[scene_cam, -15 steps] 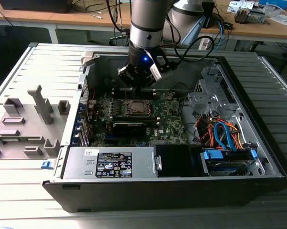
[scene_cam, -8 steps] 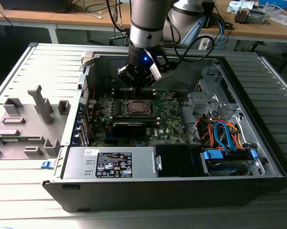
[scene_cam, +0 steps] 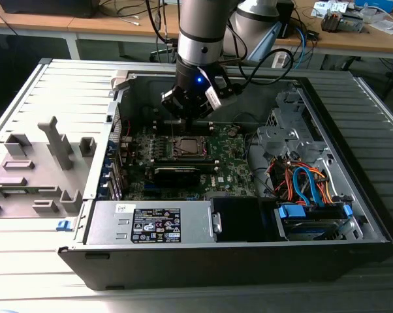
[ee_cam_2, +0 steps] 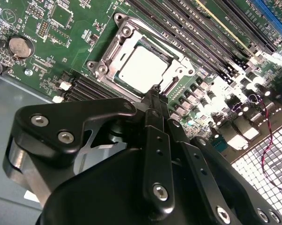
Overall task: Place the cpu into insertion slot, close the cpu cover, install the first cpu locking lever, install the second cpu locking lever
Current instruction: 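Install the first cpu locking lever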
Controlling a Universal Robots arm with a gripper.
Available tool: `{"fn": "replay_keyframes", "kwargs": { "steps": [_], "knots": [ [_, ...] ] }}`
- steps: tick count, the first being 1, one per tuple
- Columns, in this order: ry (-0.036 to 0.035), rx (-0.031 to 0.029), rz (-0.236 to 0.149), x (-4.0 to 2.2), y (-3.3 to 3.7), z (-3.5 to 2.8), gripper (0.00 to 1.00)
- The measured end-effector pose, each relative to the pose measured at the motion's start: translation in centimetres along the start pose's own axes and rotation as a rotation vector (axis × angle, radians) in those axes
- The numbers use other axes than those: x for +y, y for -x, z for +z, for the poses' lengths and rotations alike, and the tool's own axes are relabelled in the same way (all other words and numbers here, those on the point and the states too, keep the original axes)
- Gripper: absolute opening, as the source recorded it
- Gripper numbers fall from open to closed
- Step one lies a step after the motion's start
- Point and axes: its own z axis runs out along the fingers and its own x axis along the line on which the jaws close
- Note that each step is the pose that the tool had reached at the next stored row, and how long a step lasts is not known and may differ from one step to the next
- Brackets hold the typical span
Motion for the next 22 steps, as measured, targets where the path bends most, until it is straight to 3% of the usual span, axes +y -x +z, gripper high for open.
{"fn": "replay_keyframes", "kwargs": {
  "steps": [22],
  "knots": [
    [0.0, 0.0, 0.0, 0.01, -0.03, -0.45, 0.11]
  ]
}}
